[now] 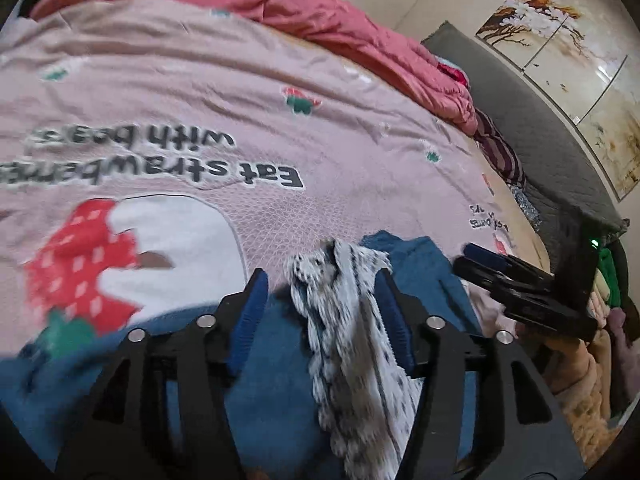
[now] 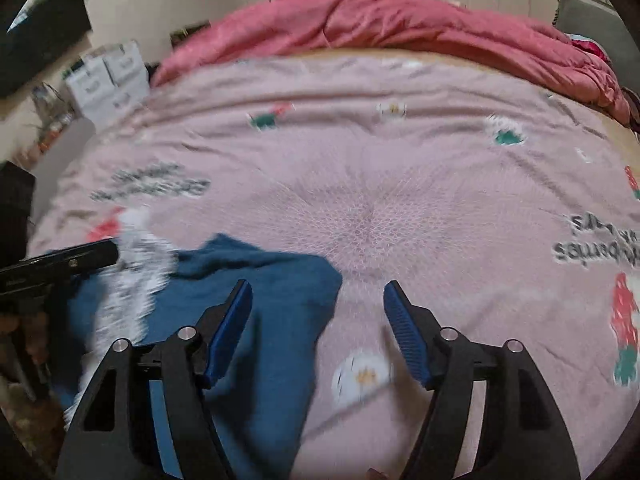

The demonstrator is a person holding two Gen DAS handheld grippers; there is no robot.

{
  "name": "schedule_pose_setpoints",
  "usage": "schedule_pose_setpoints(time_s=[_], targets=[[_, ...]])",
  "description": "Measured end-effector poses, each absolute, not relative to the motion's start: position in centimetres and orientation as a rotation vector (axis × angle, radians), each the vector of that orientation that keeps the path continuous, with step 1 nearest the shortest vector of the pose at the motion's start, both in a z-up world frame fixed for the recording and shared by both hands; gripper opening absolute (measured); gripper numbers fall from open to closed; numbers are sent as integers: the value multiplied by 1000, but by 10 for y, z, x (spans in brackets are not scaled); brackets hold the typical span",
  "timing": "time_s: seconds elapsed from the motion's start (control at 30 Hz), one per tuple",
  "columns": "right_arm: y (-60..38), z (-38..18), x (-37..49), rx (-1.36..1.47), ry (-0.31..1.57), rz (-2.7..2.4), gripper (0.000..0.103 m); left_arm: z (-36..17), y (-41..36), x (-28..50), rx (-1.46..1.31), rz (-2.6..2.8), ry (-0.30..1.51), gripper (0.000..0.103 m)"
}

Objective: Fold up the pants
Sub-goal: 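Lift the lace edge with both grippers and fold it over the denim, then lay the folded pants flat and open both grippers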

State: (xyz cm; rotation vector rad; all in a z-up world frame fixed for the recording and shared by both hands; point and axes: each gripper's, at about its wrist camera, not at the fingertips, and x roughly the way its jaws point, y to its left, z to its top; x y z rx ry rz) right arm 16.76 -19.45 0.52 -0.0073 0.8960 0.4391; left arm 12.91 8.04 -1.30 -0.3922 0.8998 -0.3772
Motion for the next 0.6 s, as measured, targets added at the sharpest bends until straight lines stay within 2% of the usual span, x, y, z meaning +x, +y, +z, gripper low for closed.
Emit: schedule_pose_setpoints(time_s=[0.13,0.4,0.6], targets=[[-212,17,118,41,856,457,75,-1,90,92,-428,-347,862,56],[-228,1,47,123,896,479,75,0,86,24,-417,-278,863,56],[-223,-2,26,154,922,539,75,-9,61,-5,-453,-347,908,56]])
